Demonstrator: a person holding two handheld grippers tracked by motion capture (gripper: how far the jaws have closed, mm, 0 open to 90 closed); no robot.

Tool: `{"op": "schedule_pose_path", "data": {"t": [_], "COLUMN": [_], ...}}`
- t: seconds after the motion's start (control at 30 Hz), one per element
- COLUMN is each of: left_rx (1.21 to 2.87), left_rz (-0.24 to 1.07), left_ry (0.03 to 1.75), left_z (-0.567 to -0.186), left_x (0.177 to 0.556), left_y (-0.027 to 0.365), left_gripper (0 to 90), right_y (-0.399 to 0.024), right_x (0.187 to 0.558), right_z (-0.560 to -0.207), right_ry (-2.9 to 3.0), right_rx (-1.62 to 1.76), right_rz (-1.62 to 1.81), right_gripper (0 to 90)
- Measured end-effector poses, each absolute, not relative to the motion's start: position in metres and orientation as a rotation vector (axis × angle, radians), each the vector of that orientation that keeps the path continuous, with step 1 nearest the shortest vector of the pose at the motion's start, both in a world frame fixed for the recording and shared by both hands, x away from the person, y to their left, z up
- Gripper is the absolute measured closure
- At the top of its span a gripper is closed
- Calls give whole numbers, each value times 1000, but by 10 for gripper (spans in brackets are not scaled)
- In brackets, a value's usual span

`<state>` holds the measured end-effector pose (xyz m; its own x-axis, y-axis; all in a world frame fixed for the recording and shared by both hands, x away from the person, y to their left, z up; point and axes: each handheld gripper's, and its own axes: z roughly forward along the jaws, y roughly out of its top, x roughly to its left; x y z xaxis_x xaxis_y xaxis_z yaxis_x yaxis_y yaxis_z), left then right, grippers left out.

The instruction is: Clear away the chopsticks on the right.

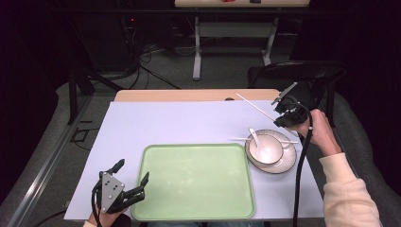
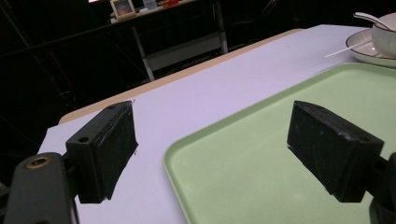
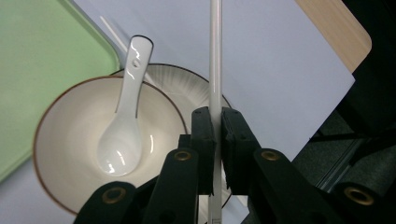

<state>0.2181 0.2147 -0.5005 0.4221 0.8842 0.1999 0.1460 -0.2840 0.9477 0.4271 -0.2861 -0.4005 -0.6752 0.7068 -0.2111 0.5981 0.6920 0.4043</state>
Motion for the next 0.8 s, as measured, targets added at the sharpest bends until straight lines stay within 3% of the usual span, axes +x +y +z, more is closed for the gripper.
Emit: {"op": "schedule_pose_path", "data": {"t": [0.8], "left_rx": [1713], "left_rz": [962], "left_ry": [898], "left_z": [-500], "left_x": [215], "left_y": [215], "left_gripper": [154], "right_y": [-244], "right_x": [370], "right_z": [-392], "right_ry": [2543], "right_rx": [1140], "right_rz": [547], "right_gripper": [845]}}
